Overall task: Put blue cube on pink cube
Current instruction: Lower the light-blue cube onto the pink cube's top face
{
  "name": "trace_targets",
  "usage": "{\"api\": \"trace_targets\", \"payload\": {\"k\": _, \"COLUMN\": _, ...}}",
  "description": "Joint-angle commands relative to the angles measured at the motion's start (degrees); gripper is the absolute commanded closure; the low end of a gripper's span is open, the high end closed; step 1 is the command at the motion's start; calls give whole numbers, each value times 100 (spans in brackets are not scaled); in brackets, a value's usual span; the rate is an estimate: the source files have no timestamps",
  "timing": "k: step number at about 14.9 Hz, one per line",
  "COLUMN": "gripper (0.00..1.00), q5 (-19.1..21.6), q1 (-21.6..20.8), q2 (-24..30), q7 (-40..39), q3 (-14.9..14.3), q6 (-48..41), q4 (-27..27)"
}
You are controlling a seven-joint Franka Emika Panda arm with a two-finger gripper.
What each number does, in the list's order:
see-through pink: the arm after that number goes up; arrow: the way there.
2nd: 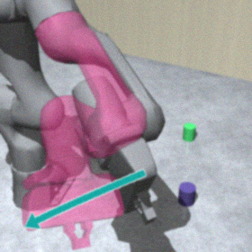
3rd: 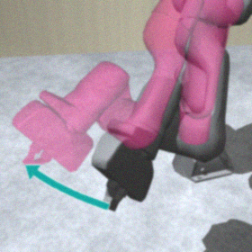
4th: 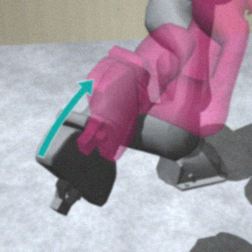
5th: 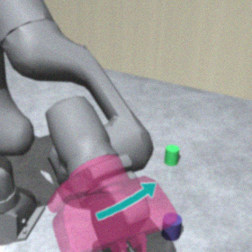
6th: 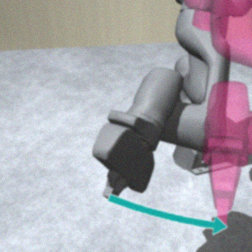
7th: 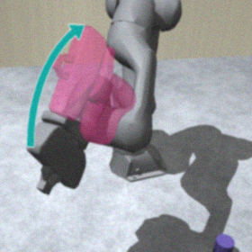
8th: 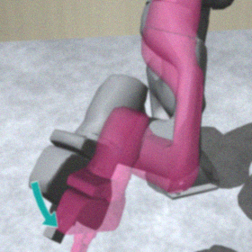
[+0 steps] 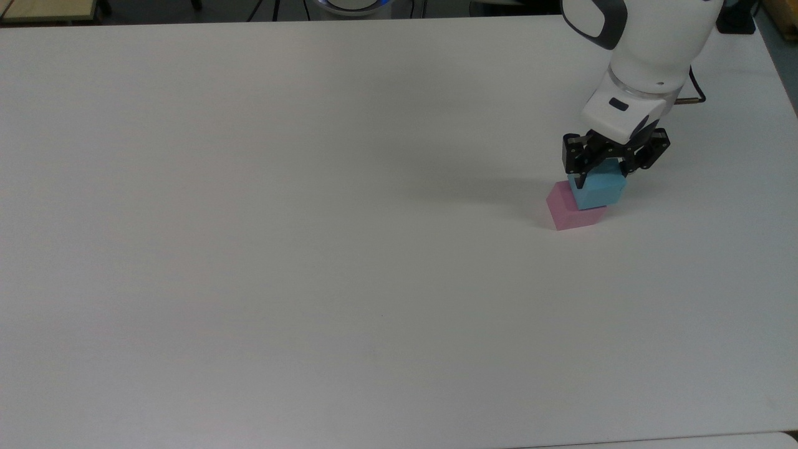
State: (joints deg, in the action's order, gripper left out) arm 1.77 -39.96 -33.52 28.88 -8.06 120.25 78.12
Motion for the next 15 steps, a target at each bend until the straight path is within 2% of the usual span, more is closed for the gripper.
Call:
{"api": "trace_targets", "payload": {"k": 1, "gripper": 58, "q5": -150, "q1": -82, "q2": -58, "q7": 100, "q3": -90, "q6": 25, "q4": -69}}
{"api": "trace_targets", "payload": {"k": 8, "gripper": 56, "q5": -247, "q1": -91, "q2": -49, "q7": 100, "q3": -90, "q6": 16, "q4": 2}}
{"api": "trace_targets", "payload": {"k": 9, "gripper": 46, "q5": -264, "q1": -91, "q2": -49, "q7": 100, "q3": -90, "q6": 7, "q4": 2}}
{"api": "trace_targets", "payload": {"k": 11, "gripper": 6, "q5": -256, "q1": -91, "q2": -41, "q7": 118, "q3": -90, "q6": -28, "q4": 2}}
{"api": "trace_targets", "payload": {"k": 12, "gripper": 0, "q5": -273, "q1": -91, "q2": -40, "q7": 109, "q3": -99, "q6": -28, "q4": 2}}
{"api": "trace_targets", "payload": {"k": 15, "gripper": 0, "q5": -309, "q1": -91, "q2": -32, "q7": 109, "q3": -99, "q6": -37, "q4": 2}}
